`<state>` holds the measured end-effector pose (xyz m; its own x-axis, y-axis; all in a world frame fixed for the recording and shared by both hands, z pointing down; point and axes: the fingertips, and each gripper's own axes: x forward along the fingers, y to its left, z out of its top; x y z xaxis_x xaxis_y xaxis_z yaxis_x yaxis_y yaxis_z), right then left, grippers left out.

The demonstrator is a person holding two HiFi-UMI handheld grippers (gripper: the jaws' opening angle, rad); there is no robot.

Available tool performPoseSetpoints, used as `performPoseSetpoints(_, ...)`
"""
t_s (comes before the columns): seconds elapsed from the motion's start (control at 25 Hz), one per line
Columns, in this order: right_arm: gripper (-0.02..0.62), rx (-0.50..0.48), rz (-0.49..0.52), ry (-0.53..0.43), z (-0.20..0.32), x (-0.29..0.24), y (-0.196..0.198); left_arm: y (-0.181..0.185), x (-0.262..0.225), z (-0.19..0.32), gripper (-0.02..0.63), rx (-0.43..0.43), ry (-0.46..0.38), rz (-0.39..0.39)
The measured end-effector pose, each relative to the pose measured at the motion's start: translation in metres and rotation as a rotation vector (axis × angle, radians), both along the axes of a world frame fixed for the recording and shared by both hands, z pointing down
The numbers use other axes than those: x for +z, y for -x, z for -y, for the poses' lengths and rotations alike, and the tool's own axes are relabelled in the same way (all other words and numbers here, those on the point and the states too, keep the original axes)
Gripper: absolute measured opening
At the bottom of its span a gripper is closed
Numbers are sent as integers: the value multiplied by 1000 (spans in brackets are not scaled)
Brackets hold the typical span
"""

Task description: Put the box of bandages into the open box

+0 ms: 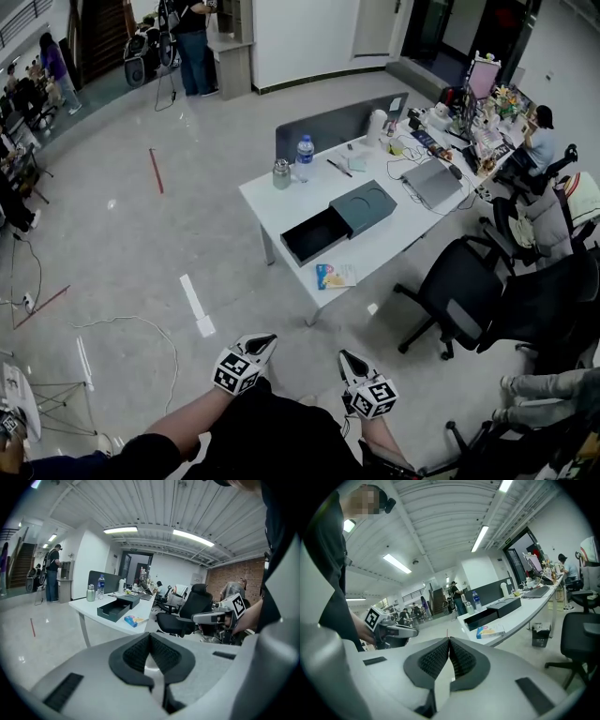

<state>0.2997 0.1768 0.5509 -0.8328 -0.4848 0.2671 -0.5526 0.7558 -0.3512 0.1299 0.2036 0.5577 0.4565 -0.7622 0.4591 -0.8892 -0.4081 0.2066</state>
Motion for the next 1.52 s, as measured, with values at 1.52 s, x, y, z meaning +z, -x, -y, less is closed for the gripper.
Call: performPoseSetpoints(1.52, 26, 69, -225, -37, 123, 0, 129, 155, 11, 107, 8, 101, 28, -49)
